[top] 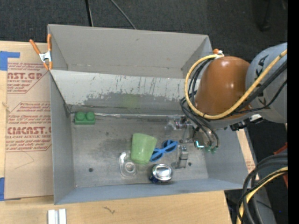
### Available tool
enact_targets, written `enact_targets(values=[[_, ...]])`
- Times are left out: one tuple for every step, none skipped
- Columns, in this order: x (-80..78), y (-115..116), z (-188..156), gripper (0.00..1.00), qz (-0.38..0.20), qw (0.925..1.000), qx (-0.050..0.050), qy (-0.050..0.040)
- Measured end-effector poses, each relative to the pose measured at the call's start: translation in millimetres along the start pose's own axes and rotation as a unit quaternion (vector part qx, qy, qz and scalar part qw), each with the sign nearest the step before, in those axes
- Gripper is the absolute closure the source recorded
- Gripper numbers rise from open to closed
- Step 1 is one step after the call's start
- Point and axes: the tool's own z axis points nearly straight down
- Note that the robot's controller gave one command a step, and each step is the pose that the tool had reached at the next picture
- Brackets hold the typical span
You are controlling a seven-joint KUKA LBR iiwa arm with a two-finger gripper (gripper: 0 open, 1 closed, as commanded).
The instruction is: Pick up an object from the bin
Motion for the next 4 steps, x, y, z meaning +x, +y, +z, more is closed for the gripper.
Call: enact_targets(values=[[-44.0, 3, 129, 0.00, -0.039, 0.9992, 0.000, -0.0018], [-44.5, 3, 125, 1.00, -0.038, 0.9993, 0.000, -0.0037], [-25.3, 9, 12, 1.00, -0.074, 0.9972, 0.000, -0.0075], [-39.9, 0, -76, 1.00, -0.078, 0.9969, 0.001, -0.0092]])
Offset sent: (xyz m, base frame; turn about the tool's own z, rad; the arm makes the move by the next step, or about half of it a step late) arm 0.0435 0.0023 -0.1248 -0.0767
